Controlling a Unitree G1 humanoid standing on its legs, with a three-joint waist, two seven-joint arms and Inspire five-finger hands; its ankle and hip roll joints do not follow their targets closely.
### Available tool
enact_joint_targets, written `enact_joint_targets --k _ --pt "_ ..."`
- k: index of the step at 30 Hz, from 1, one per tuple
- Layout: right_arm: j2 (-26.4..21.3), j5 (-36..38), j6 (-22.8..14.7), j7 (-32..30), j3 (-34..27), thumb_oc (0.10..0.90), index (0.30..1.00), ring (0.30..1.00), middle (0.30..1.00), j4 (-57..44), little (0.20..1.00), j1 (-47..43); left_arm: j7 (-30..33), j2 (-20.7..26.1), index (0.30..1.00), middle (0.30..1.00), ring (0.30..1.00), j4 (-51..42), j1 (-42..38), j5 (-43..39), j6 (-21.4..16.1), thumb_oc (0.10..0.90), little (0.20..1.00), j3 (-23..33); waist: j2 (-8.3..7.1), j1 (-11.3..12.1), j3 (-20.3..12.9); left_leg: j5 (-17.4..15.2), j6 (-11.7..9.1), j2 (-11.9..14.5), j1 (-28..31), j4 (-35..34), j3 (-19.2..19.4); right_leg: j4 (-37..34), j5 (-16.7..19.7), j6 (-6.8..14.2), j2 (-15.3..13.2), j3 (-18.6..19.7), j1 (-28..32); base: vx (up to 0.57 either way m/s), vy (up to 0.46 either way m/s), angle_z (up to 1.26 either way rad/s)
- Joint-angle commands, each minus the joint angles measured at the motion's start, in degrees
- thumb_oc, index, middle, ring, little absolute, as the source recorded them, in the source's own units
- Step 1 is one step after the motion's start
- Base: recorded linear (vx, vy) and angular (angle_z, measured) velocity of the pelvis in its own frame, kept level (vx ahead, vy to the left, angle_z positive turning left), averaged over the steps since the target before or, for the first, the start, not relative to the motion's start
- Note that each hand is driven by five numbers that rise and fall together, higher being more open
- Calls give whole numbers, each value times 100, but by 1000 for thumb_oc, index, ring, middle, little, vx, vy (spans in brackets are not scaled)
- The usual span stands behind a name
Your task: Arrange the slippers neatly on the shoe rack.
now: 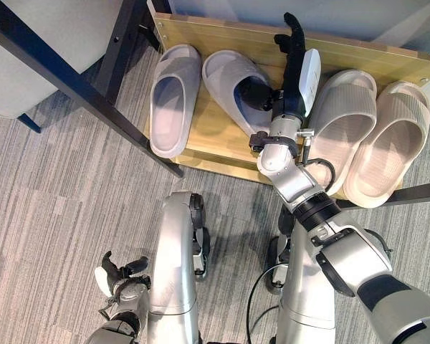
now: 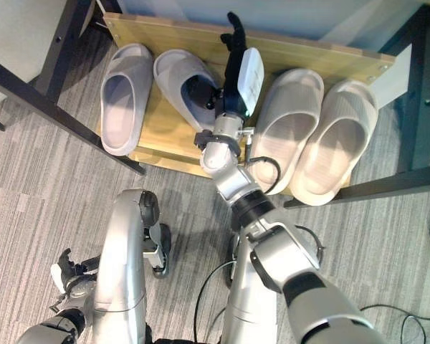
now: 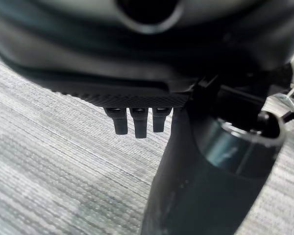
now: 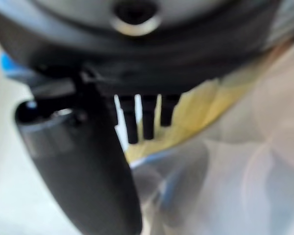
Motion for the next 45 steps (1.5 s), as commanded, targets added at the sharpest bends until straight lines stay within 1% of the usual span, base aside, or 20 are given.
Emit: enact_joint_targets --k 1,3,6,10,18,21,23,30,37,42,45 --pt "25 -449 -369 -130 -35 800 900 900 900 -947 900 -756 124 414 900 900 900 227 226 118 -61 800 900 -221 -39 287 -30 -573 113 -158 255 454 -765 127 703 -455 177 660 84 0 0 0" --pt "8 -392 -393 -25 -43 800 900 900 900 -1203 900 -694 76 424 900 900 900 231 218 139 -16 800 900 -207 -55 278 -30 -578 111 -154 255 457 -766 134 707 -450 180 659 85 0 0 0" --pt "-105 -589 -317 123 -21 800 900 900 900 -1631 900 -535 -28 417 900 900 900 232 226 144 40 800 900 -154 -85 250 -29 -585 108 -150 255 466 -763 130 710 -447 180 660 85 0 0 0" --pt "-226 -995 -76 318 -59 800 900 900 900 -1908 900 -394 -162 406 900 900 900 200 268 157 45 800 900 -84 -105 224 -29 -578 95 -136 255 465 -770 130 715 -438 176 661 85 0 0 0" --pt "-453 -1957 606 550 -218 800 900 900 900 -1821 900 -316 -346 421 900 900 900 118 287 373 126 800 900 -127 -134 194 -28 -563 66 -134 255 429 -786 94 729 -429 182 669 85 0 0 0" --pt "-476 -2235 799 563 -304 800 900 900 900 -1733 900 -294 -368 406 900 900 900 101 286 416 151 800 900 -137 -129 183 -27 -561 54 -135 255 434 -788 84 742 -425 190 677 85 0 0 0" --pt "-475 -2238 801 564 -305 800 900 900 900 -1734 900 -295 -367 406 900 900 900 101 286 417 152 800 900 -136 -130 184 -27 -561 54 -135 255 434 -787 84 742 -425 190 677 85 0 0 0" --pt "-487 -2665 1019 645 -483 800 900 900 900 -1905 900 -212 -412 393 900 900 900 19 255 694 216 800 900 -245 -117 155 -26 -561 52 -135 255 417 -793 87 723 -411 195 675 84 0 0 0" --pt "-569 -2984 1007 933 -553 800 900 900 900 -2377 900 9 -488 384 900 900 900 -5 290 731 251 800 900 -182 -139 137 -26 -568 39 -126 255 437 -797 124 719 -410 203 677 84 0 0 0" --pt "-583 -2964 777 1197 -629 800 900 900 900 -2966 900 402 -723 327 900 900 900 13 324 491 227 800 900 -53 -188 107 -25 -565 31 -142 255 436 -788 116 735 -406 215 677 84 0 0 0" --pt "-640 -3018 646 1378 -661 800 900 900 900 -3421 900 905 -836 284 900 900 900 -7 371 365 194 800 900 34 -230 71 -23 -570 23 -144 255 430 -792 100 726 -401 202 682 84 0 0 0"
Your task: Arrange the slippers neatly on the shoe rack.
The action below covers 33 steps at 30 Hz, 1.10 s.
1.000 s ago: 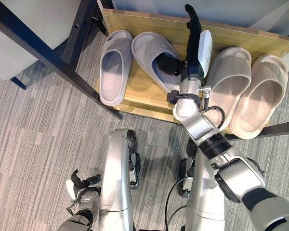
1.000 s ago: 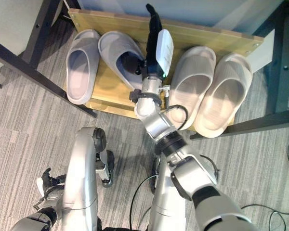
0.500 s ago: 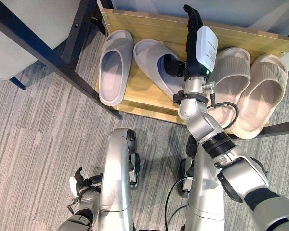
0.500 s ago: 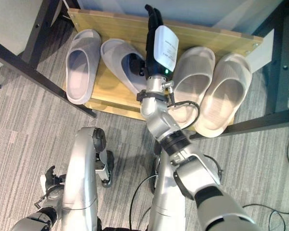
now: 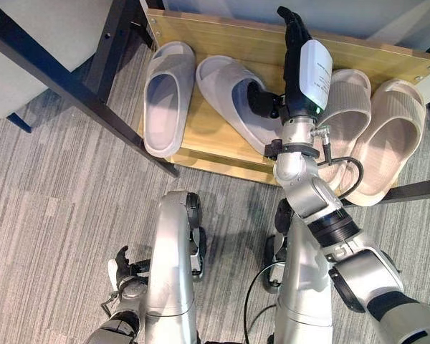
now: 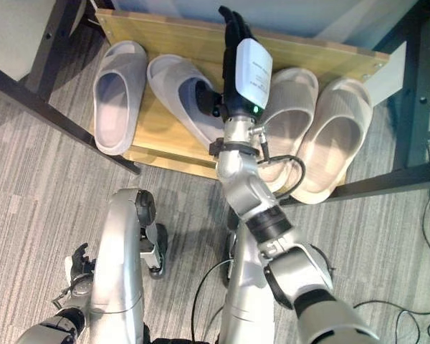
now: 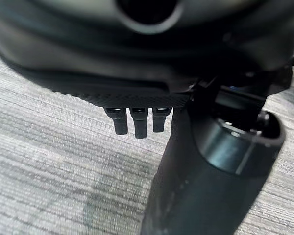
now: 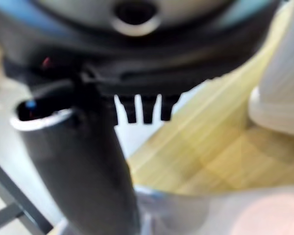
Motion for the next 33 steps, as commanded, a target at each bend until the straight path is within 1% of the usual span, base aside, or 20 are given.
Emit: enact_joint_targets --k 1,2,7,8,10,11,12,13,14,16,22,26,27,31,33 --pt "-141 -443 -690 -58 -209 800 900 900 900 -1321 900 -224 56 252 900 900 900 132 344 -172 -63 800 900 -51 -94 209 -108 -505 73 -144 252 339 -775 13 763 -461 170 665 93 0 0 0" --pt "-143 -444 -690 -53 -214 800 900 900 900 -1332 900 -214 55 253 900 900 900 132 346 -172 -63 800 900 -53 -95 210 -108 -503 73 -144 252 339 -774 14 764 -460 170 666 93 0 0 0" --pt "-162 -307 -1045 -156 -269 800 900 900 900 -1843 900 92 60 279 900 900 900 94 335 -87 -101 800 900 -79 -115 199 -107 -485 69 -148 252 292 -762 -1 759 -457 165 665 92 0 0 0" --pt "-137 -249 -1194 -188 -279 800 900 900 900 -2094 900 260 74 289 900 900 900 79 357 -43 -122 800 900 -89 -124 190 -107 -486 71 -140 252 281 -759 -8 764 -452 164 667 92 0 0 0" --pt "-140 -249 -1193 -180 -287 800 900 900 900 -2110 900 274 75 289 900 900 900 78 359 -42 -123 800 900 -91 -124 192 -107 -485 71 -140 252 283 -759 -6 764 -452 165 669 92 0 0 0" --pt "-152 -204 -1341 -202 -282 800 900 900 900 -2342 900 422 83 298 900 900 900 84 378 -13 -137 800 900 -72 -129 184 -107 -486 71 -140 252 278 -764 -6 757 -453 167 669 92 0 0 0" --pt "-163 -202 -1408 -219 -288 800 900 900 900 -2464 900 489 86 294 900 900 900 88 379 -8 -146 800 900 -65 -130 182 -107 -483 69 -135 252 274 -762 -4 757 -452 167 668 92 0 0 0" --pt "-181 -138 -1596 -189 -259 800 900 900 900 -2695 900 614 88 295 900 900 900 84 381 18 -170 800 900 -49 -137 173 -107 -474 60 -121 252 268 -757 -3 754 -447 161 668 92 0 0 0" --pt "-185 -137 -1594 -177 -267 800 900 900 900 -2715 900 629 88 294 900 900 900 84 383 20 -171 800 900 -51 -136 174 -107 -473 60 -123 252 269 -757 -1 754 -447 160 669 92 0 0 0" --pt "-165 66 -1728 -151 -198 800 900 900 900 -2840 900 753 88 297 900 900 900 72 394 42 -187 800 900 -56 -151 161 -107 -459 50 -113 252 274 -762 7 749 -447 153 666 92 0 0 0" --pt "-164 -66 -1628 -183 -143 800 900 900 900 -2919 900 928 84 262 900 900 900 65 400 95 -179 800 900 -120 -166 127 -107 -474 48 -99 252 309 -766 24 734 -456 144 669 92 0 0 0" --pt "-128 -181 -1601 -240 -183 800 900 900 900 -3090 900 1294 114 213 900 900 900 65 421 135 -170 800 900 -145 -173 87 -107 -483 49 -89 252 327 -765 35 715 -457 136 677 91 0 0 0" --pt "-61 -90 -1709 -255 -155 800 900 900 900 -3241 900 1530 142 194 900 900 900 40 451 147 -177 800 900 -146 -171 65 -107 -485 56 -82 252 330 -758 25 712 -452 132 676 91 0 0 0" --pt "-99 62 -1857 -185 -98 800 900 900 900 -3406 900 1929 122 168 900 900 900 12 541 12 -224 800 900 -52 -198 41 -107 -477 53 -83 252 314 -748 18 719 -451 131 692 91 3 1 -3" --pt "-124 60 -1865 -136 -78 800 900 900 900 -3439 900 2018 92 152 900 900 900 3 560 -91 -238 800 900 -12 -199 39 -107 -476 55 -86 252 311 -754 14 713 -456 129 690 91 0 0 0"
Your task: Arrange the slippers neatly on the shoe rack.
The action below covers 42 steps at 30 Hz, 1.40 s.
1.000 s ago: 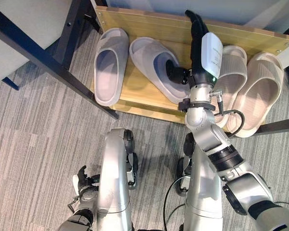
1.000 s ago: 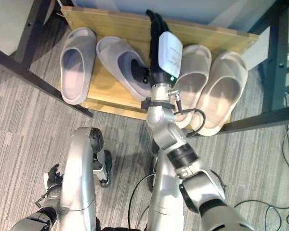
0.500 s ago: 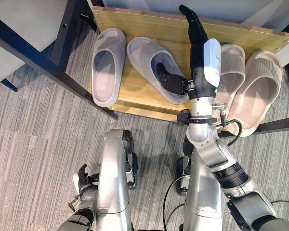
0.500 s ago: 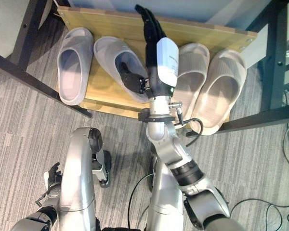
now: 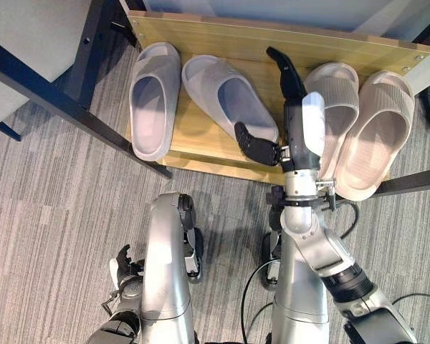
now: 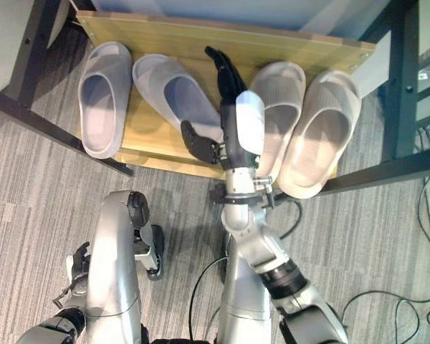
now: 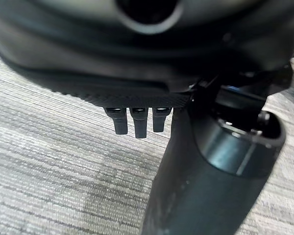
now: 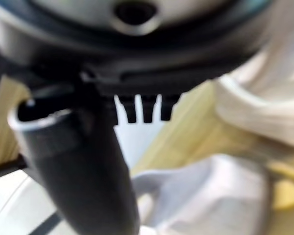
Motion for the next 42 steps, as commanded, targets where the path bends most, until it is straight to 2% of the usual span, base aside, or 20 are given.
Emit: enact_joint_targets --k 1,9,24,42 --pt "40 -63 -662 -188 -22 800 900 900 900 -1543 900 -287 111 163 900 900 900 158 515 -163 -233 800 900 48 -174 237 -121 -400 72 -172 258 291 -780 -16 719 -486 77 656 161 0 0 0" --pt "-86 92 -807 134 131 800 900 900 900 -1691 900 149 78 130 900 900 900 172 505 -136 -254 800 900 72 -192 195 -121 -376 50 -155 258 271 -784 -20 700 -471 57 659 161 0 0 0" --pt "-33 789 -1115 591 443 800 900 900 900 -1871 900 630 -31 126 900 900 900 273 499 -110 -198 800 900 96 -241 145 -121 -366 16 -139 258 266 -780 -17 725 -470 87 682 161 0 0 0" --pt "14 1641 -1373 1214 1107 800 900 900 900 -1952 900 152 -163 196 900 900 900 339 401 -279 -147 800 900 156 -229 184 -121 -317 -38 -142 258 263 -814 -10 729 -471 113 697 162 0 0 0"
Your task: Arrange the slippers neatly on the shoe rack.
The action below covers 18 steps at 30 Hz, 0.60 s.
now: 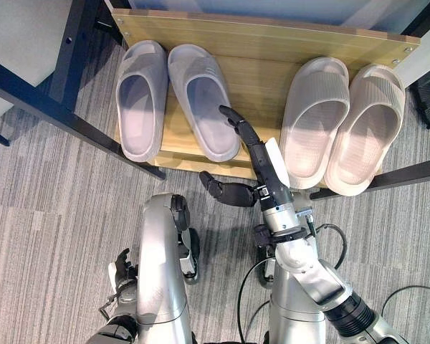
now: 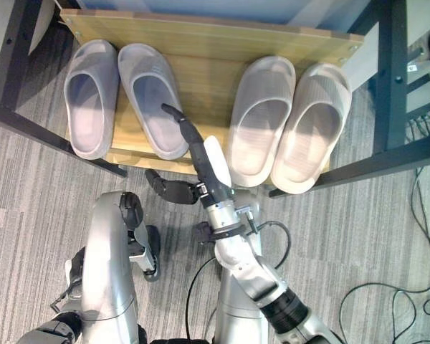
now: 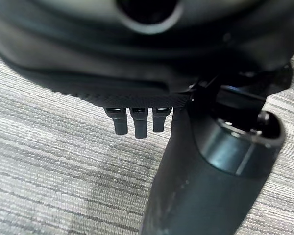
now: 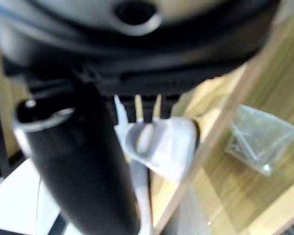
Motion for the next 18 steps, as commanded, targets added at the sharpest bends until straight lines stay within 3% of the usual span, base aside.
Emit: enact_joint_targets --k 1,7,9,13,18 --pt "41 150 -738 244 345 800 900 900 900 -1435 900 -645 34 147 900 900 900 336 258 -154 -135 800 900 114 -158 327 -152 -299 -53 -158 315 186 -819 -82 746 -487 53 668 242 0 0 0" --pt "-111 185 -901 328 286 800 900 900 900 -1617 900 -666 -58 141 900 900 900 315 297 -217 -171 800 900 150 -155 323 -152 -298 -64 -164 315 190 -818 -61 749 -483 52 671 242 0 0 0" --pt "-441 -443 -1009 57 -92 800 900 900 900 -1948 900 -448 -88 125 900 900 900 224 414 -402 -304 800 900 357 -146 312 -152 -299 -72 -181 315 194 -813 -47 721 -482 31 671 241 0 0 0" --pt "-545 -656 -1029 -71 -291 800 900 900 900 -2102 900 -225 -39 128 900 900 900 179 516 -349 -362 800 900 348 -145 308 -152 -300 -71 -185 315 203 -817 -32 719 -479 29 669 241 1 -3 1" --pt "-726 -1460 -887 -641 -736 800 900 900 900 -2366 900 316 114 79 900 900 900 149 661 -164 -432 800 900 248 -141 271 -152 -317 -53 -175 315 193 -825 -24 674 -493 22 677 241 0 0 0"
